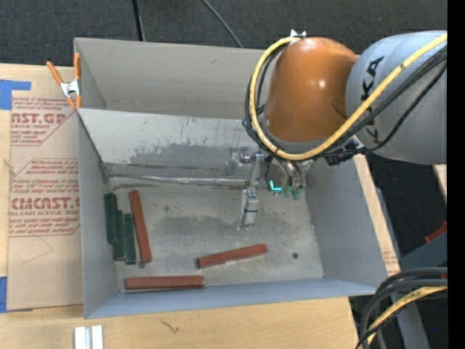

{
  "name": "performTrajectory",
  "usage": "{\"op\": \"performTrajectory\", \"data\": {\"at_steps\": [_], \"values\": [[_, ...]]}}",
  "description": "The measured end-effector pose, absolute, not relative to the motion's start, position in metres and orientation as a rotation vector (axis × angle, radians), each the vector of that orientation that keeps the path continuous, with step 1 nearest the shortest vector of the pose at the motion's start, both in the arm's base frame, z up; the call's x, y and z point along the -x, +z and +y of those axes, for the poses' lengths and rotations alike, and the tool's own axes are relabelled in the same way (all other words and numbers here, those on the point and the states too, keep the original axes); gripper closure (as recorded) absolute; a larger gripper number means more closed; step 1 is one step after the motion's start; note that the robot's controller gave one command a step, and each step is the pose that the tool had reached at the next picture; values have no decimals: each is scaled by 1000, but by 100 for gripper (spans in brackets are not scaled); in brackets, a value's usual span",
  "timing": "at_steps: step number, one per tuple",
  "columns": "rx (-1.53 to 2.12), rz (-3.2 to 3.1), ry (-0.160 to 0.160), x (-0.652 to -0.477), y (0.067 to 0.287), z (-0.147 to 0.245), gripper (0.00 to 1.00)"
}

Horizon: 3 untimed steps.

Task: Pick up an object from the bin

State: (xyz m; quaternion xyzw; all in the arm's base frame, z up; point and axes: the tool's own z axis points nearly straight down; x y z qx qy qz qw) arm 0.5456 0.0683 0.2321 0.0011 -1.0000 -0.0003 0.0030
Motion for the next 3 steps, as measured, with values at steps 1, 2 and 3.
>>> {"op": "performTrajectory", "data": {"at_steps": [1,2,3], "values": [[-1,-3143,-2,-547,236,68,0],[-129,-3146,-1,-532,204,59,0],[-292,-3133,0,-504,144,51,0]]}}
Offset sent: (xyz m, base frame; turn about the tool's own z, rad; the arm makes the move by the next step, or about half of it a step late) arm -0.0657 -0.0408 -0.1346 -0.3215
